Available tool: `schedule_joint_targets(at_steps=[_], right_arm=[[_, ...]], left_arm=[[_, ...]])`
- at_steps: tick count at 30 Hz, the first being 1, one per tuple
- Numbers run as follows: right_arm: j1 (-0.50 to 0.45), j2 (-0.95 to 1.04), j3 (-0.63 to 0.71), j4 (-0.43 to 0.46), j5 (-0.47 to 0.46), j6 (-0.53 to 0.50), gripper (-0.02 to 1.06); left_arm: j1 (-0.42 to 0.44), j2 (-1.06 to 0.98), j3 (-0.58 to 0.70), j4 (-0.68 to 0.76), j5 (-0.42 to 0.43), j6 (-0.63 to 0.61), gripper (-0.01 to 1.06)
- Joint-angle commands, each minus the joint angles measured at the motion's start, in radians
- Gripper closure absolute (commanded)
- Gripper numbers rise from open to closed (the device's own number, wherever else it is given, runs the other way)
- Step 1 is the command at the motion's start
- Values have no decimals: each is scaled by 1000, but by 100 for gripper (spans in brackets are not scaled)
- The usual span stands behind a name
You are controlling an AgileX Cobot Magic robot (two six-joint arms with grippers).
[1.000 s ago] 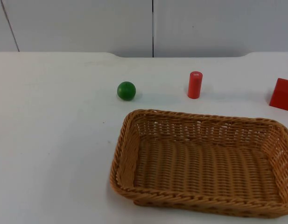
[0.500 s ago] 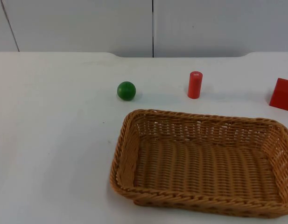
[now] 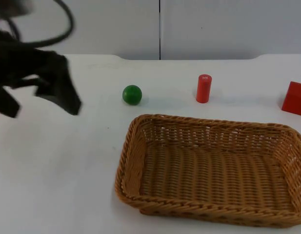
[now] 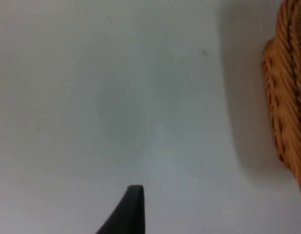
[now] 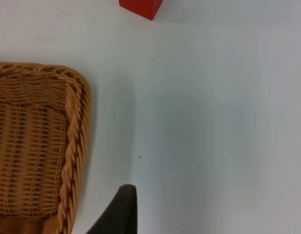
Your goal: Pick up the basket with the left hand and place the object to the left of the red cylinder into the basket with the right hand.
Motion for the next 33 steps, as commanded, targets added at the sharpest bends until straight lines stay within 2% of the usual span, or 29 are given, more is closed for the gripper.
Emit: schedule_joint_targets(at_steps=[1, 2, 8, 14, 18, 22, 23, 27, 29, 30, 33], right_arm=[[-2, -3, -6, -10, -15, -7, -1], [-2, -3, -6, -10, -15, -7, -1], [-2, -3, -6, -12, -15, -7, -1], [-2, -3, -6, -12, -15, -7, -1], [-2, -3, -6, -12, -15, -7, -1], [-2, -3, -6, -12, -17, -7, -1], [-2, -3, -6, -12, -17, -7, -1], [-2, -3, -6, -12, -19, -7, -1], [-2, -3, -6, -12, -21, -7, -1], [-2, -3, -6, -12, -21, -7, -1], [-2, -3, -6, -12, -33, -7, -1]], left_arm=[[-64, 81, -47, -40, -20, -11, 0], [-64, 81, -47, -40, -20, -11, 0], [-205, 234, -140, -38, -70, -64, 0], [-255, 335, -169, -36, -167, -129, 0], [-275, 396, -171, -37, -213, -156, 5], [-300, 464, -171, -44, -250, -158, 23], [-300, 464, -171, -44, -250, -158, 23], [-312, 512, -171, -79, -263, -158, 36], [-312, 524, -171, -79, -268, -158, 46], [-312, 524, -171, -79, -268, -158, 46], [-312, 527, -171, -81, -279, -158, 68]])
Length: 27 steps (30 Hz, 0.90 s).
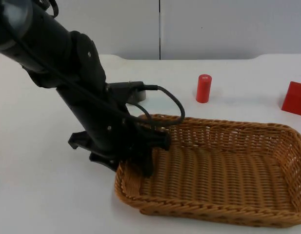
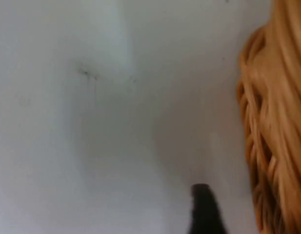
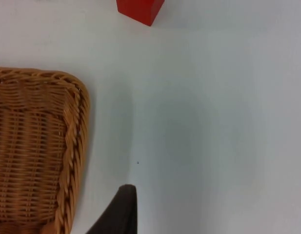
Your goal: Pick up the basket with the left hand and place the object to the left of the red cylinder into the basket with the right hand.
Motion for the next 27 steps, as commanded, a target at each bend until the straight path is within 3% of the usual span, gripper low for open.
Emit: schedule_joint_targets(at_steps=[1, 2, 4, 5, 13, 18, 23, 27], right_arm=[[-2, -3, -6, -4, -18, -7, -1], [-2, -3, -6, -4, -18, -7, -1], [-2, -3, -6, -4, -18, -7, -1], [-2, -3, -6, -4, -18, -7, -1], [-2, -3, -6, -4, -20, -7, -1], [-2, -3, -6, -4, -20, -7, -1], [-2, -3, -6, -4, -20, -7, -1], [-2, -3, -6, -4, -20, -7, -1]], left_arm=[[-6, 1, -6, -21, -17, -7, 77], [-6, 1, -6, -21, -17, -7, 77], [-4, 1, -6, -28, -19, -7, 100], [-4, 1, -6, -28, -19, -7, 105], [-2, -63, -6, -6, 39, -21, 105], [36, -164, -2, 17, 134, 10, 105], [156, -274, -2, 17, 283, 57, 105], [236, -359, 45, 15, 315, 84, 105]])
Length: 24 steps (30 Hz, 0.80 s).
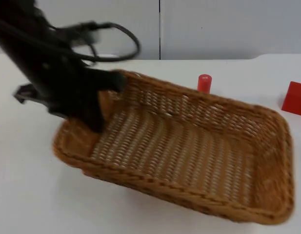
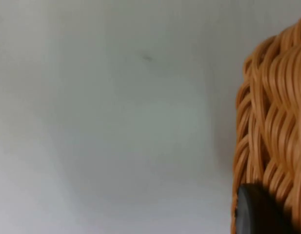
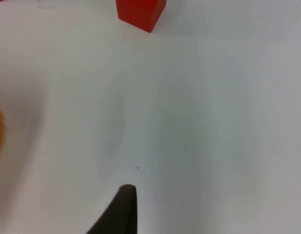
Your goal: Pick up the basket with the left hand and place the object to the left of the red cylinder into the basket with the right hand.
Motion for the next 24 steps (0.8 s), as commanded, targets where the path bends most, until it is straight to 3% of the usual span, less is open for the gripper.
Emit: schedule_joint_targets(at_steps=[1, 8, 15, 19, 24], right_arm=[[-2, -3, -6, -2, -8, -7, -1], [-2, -3, -6, 5, -12, -7, -1], [-2, -3, -6, 18, -18, -7, -1], [-2, -3, -6, 34, -18, -17, -1], [-2, -3, -6, 162, -18, -131, -1]], left_arm=[[63, -92, 61, -18, 31, 34, 105], [229, -199, 217, -121, 43, 174, 105], [437, -234, 346, -240, 132, 381, 105], [461, -234, 354, -245, 130, 393, 105], [461, -234, 354, -247, 119, 407, 105]])
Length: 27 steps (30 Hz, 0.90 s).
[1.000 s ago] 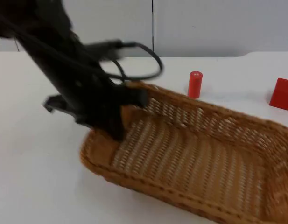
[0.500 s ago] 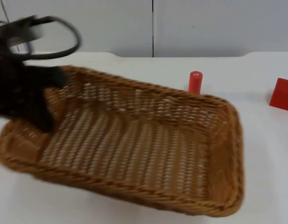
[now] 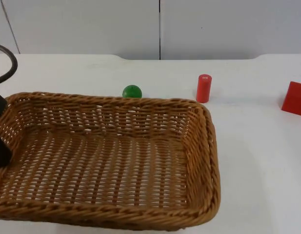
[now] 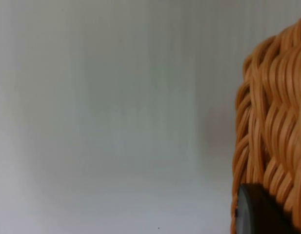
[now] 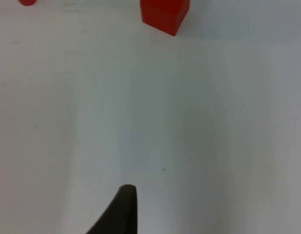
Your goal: Pick up the basket with the left hand and place the object to the left of the red cylinder into the basket with the right hand.
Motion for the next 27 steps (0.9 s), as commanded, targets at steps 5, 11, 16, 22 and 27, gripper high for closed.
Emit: schedule_joint_targets(at_steps=[5, 11, 16, 22, 27], right_arm=[[-2, 42, -19, 205, 9, -186, -1], [143, 272, -204, 239, 48, -199, 2], [294, 471, -382, 192, 48, -199, 2], [440, 764, -658, 103, 100, -172, 2], [499, 970, -903, 98, 141, -172, 2]], left_arm=[[2, -14, 2, -38, 10, 14, 105], [2, -14, 2, -38, 6, 14, 105], [2, -12, 2, -32, 8, 14, 105], [2, -12, 2, -27, 8, 14, 105], [2, -12, 2, -23, 15, 14, 105]])
